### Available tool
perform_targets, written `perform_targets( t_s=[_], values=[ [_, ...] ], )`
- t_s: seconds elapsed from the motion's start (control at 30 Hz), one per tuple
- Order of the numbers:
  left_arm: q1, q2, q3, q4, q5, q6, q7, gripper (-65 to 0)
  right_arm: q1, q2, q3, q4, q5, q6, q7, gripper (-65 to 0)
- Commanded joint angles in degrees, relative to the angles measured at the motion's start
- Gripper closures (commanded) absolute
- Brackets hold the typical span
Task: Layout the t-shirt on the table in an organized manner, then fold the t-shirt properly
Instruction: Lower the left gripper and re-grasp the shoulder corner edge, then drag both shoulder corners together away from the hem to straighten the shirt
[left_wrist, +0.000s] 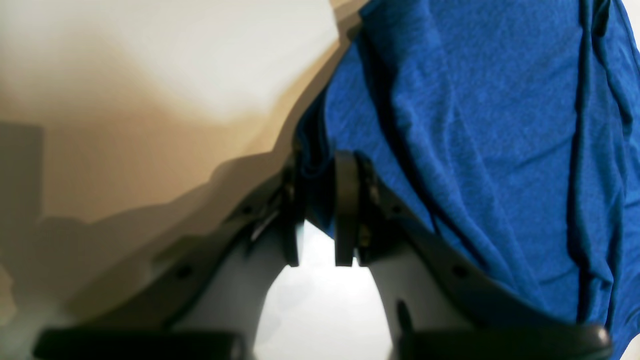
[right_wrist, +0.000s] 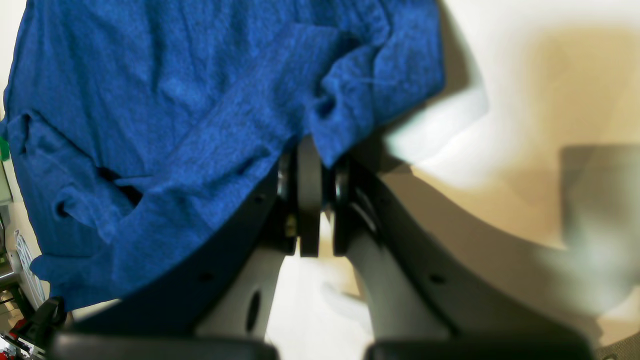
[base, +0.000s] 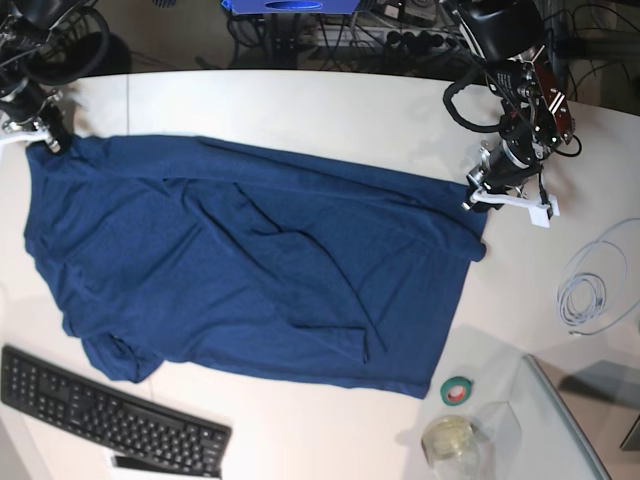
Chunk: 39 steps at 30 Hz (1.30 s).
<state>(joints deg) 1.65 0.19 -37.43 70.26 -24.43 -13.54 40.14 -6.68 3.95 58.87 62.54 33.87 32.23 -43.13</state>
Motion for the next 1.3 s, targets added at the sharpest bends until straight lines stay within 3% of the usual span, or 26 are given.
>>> perform_targets(
  t_s=[0.0,0.07,0.33,0.43,0.57,0.87,1.03,1.13,1.27],
  values=[
    [-0.3,-0.2,0.2,0.6,0.0,0.2,0.5,-6.7,0.2,0.8,0.1,0.7,-0.4,0.7,-0.2,-0.2],
    [-0.4,-0.2,0.5,0.6,0.0,1.5,0.5,0.0,0.2,0.8,0.0,0.7,-0.4,0.7,-0.2,-0.2],
    [-1.4,0.0,0.6,5.5,-0.3,2.9,1.4,0.0,0.5,2.3,0.1,1.4,-0.4,-0.3,-3.9,-0.2],
    [-1.8,0.1,0.4,11.4,-0.3,5.8,7.0,0.0,1.3,2.9,0.2,3.6,-0.2,-6.9,-6.1,-0.2],
    [-2.0,0.2,0.1,17.8,-0.4,9.5,11.3,0.0,2.4,3.9,0.2,8.3,0.0,-12.7,-10.4,-0.2],
    [-1.2,2.8,-3.1,28.3,-0.5,10.9,19.2,0.0,6.2,4.0,0.2,16.4,-0.4,-23.6,-20.0,-0.2],
    [4.3,3.0,-4.6,29.0,-0.5,10.7,20.5,0.0,5.1,4.0,0.1,13.3,-0.5,-23.8,-20.1,-0.2],
    [7.5,3.0,-4.8,28.9,-0.5,10.6,20.4,0.0,4.1,4.0,-0.1,10.3,-0.5,-23.8,-17.3,0.0],
    [11.1,3.0,-4.8,28.8,-0.5,10.6,16.3,0.0,1.9,4.0,-0.2,8.0,-0.5,-23.8,-15.1,0.0]
  ],
)
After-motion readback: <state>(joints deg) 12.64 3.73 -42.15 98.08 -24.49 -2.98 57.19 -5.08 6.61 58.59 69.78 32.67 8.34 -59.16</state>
